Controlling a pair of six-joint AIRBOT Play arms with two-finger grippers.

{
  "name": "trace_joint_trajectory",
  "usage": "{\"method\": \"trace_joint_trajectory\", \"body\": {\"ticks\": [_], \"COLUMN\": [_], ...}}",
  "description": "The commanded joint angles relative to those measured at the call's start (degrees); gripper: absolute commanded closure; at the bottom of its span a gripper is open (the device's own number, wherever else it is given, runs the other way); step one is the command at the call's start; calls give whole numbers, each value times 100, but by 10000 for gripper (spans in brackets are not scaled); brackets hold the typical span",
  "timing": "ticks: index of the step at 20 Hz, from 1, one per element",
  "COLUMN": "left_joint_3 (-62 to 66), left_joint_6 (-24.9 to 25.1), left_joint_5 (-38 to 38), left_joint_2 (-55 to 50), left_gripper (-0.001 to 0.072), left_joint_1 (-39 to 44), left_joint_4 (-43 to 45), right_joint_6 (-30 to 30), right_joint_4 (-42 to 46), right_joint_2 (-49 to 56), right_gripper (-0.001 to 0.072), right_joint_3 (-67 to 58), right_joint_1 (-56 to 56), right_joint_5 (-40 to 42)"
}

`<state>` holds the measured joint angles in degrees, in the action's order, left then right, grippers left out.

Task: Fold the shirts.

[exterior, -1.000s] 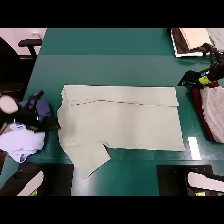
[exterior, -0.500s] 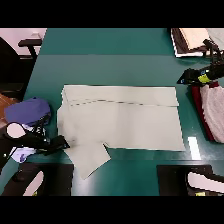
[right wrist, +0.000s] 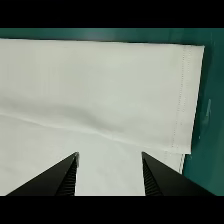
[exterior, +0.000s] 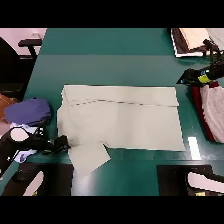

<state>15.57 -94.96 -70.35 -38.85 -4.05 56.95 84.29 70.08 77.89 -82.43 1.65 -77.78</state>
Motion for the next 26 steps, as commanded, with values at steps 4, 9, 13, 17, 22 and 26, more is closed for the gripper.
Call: {"method": "trace_joint_trajectory", "body": {"ticks": [4, 9, 13, 17, 22, 26], "left_joint_3": [232, 723, 780, 780, 782, 1191], "left_joint_6": [544, 695, 715, 713, 741, 632], "left_joint_5": [210, 129, 140, 138, 74, -664], "left_joint_2": [4, 4, 4, 4, 4, 151], "left_gripper": [682, 682, 682, 682, 682, 684], "left_joint_1": [-2, -2, -2, -2, -2, -2], "left_joint_4": [-741, -732, -667, -636, -612, 149], "right_joint_6": [-186, -184, -184, -184, -111, -114], "right_joint_4": [61, 68, 59, 37, 39, 293], "right_joint_2": [-107, -1029, -1438, -1440, -1436, -1445], "right_gripper": [262, 213, 119, 173, 410, 697], "right_joint_3": [247, 2671, 4575, 5405, 5370, 4859], "right_joint_1": [-345, -1644, -2806, -2935, -2135, -1633], "right_joint_5": [-1032, -1021, -922, -658, -103, -444]}}
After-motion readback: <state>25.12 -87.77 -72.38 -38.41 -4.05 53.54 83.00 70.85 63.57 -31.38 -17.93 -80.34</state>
